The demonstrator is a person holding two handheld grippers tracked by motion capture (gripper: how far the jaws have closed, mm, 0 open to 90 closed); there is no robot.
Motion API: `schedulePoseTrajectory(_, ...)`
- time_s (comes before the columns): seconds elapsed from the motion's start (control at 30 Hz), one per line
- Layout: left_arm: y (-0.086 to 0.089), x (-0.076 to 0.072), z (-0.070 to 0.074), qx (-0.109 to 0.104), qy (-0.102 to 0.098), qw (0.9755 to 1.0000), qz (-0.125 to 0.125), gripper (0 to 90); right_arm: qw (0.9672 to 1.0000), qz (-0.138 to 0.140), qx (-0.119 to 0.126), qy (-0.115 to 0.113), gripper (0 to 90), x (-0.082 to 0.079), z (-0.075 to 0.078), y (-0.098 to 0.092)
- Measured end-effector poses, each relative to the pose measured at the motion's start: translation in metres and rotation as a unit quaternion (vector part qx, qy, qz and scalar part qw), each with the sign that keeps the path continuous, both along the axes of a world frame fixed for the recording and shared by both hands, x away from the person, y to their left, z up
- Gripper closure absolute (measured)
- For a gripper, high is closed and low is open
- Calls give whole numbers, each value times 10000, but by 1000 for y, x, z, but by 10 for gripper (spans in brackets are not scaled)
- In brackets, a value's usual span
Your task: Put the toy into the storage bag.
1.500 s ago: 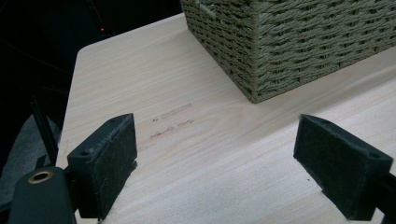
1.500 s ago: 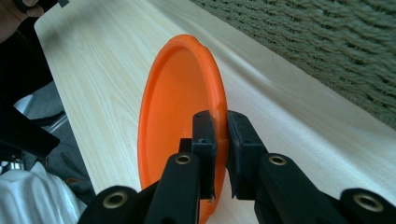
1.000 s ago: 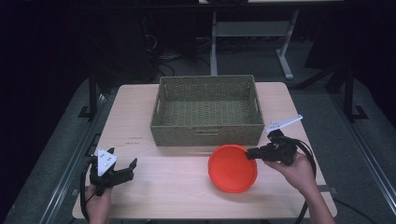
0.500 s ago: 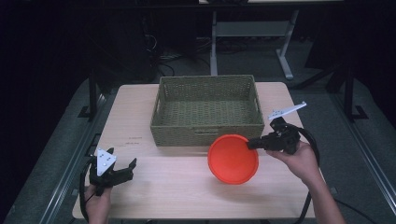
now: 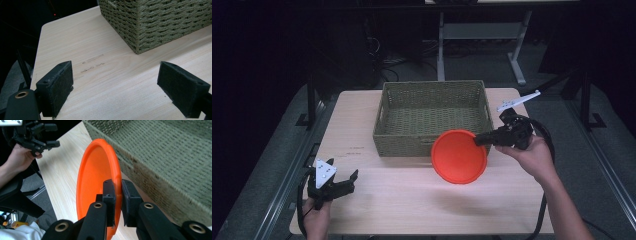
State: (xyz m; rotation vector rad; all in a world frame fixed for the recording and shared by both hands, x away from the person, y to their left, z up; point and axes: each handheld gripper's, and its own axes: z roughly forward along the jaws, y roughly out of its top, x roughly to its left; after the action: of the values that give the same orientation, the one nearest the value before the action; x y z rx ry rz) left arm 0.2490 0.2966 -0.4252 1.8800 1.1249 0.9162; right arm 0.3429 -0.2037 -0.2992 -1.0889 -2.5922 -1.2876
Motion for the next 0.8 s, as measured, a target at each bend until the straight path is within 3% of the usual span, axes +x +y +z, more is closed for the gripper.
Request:
schedulePoseTrajectory(0.27, 1, 0, -1, -59, -13, 10000, 28, 128, 10000, -47, 46, -49, 822, 7, 18, 0)
schedulePoseTrajectory(0.67, 0, 0, 0, 21, 8, 10000, -26, 128, 9997, -200, 127, -86, 822, 22, 38, 0)
schedulePoseTrajectory(0.8, 2, 0, 0, -68, -12, 10000, 46, 128, 9996, -218, 143, -116, 822, 29, 49, 4)
